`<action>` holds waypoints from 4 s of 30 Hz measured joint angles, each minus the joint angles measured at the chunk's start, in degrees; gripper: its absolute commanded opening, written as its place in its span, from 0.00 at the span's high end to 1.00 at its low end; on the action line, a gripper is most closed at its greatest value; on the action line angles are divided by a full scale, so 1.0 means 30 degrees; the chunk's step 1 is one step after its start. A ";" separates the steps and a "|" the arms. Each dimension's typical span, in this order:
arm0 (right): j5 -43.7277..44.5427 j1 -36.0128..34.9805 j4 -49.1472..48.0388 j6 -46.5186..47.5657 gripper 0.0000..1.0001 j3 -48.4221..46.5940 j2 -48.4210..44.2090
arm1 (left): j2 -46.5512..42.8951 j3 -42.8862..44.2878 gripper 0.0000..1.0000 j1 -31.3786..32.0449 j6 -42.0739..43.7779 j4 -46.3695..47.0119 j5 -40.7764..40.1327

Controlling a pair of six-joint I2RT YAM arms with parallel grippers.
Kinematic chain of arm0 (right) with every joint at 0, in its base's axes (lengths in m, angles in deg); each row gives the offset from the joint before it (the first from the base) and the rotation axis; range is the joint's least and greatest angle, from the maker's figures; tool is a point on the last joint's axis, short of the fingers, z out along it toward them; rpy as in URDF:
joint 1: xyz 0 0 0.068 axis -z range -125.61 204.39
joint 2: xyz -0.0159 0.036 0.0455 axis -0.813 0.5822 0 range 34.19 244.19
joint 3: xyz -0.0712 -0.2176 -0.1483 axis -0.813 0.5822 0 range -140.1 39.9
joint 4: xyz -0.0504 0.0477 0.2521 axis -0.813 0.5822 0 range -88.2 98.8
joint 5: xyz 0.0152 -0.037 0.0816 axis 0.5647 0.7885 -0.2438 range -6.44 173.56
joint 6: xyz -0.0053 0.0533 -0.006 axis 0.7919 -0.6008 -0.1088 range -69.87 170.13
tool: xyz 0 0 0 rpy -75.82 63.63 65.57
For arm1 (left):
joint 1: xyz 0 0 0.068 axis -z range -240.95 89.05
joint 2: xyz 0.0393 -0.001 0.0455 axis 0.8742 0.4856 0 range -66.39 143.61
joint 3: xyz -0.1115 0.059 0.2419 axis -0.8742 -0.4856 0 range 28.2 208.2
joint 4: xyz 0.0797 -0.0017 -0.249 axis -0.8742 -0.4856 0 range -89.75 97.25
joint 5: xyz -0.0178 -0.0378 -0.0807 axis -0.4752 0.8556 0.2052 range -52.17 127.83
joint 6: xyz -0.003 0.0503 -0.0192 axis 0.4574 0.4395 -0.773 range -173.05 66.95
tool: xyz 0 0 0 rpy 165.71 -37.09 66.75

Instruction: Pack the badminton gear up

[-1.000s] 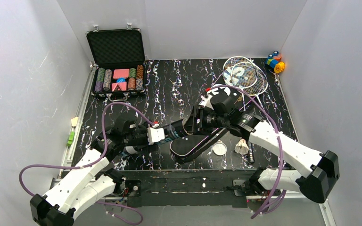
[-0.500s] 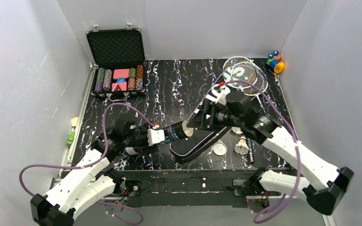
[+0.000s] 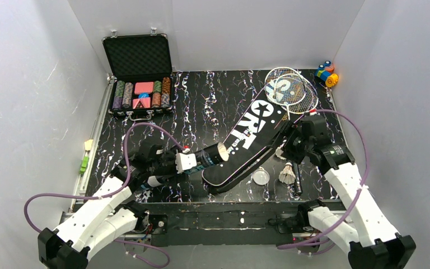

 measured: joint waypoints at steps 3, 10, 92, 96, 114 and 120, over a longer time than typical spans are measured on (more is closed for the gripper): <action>0.0605 0.0714 0.0102 -0.0648 0.14 0.1734 0.0561 | 0.0233 -0.0160 0.97 0.0015 -0.0124 -0.0007 -0.0335; 0.2375 0.1909 -0.0845 -0.2222 0.18 0.2783 0.2892 | 0.0321 -0.0168 0.96 0.0015 -0.0175 0.0306 -0.0750; -0.7672 -0.7504 0.2586 0.7023 0.99 -0.4277 0.2113 | -0.0109 -0.0750 0.92 0.0015 0.3534 -0.0517 -0.0029; -0.7074 -0.8495 0.3330 0.7504 0.99 -0.5676 0.3388 | -0.0095 -0.0743 0.92 0.0015 0.4240 -0.0758 -0.0080; -0.5872 -1.0652 0.4597 0.8138 0.99 -0.7431 0.6783 | -0.0576 -0.0743 0.91 0.0262 0.4852 -0.1311 -0.0058; -0.5836 -1.1358 0.3111 0.7584 0.99 -0.7868 0.7890 | -0.0539 -0.0743 0.92 0.0277 0.4838 -0.1304 -0.0073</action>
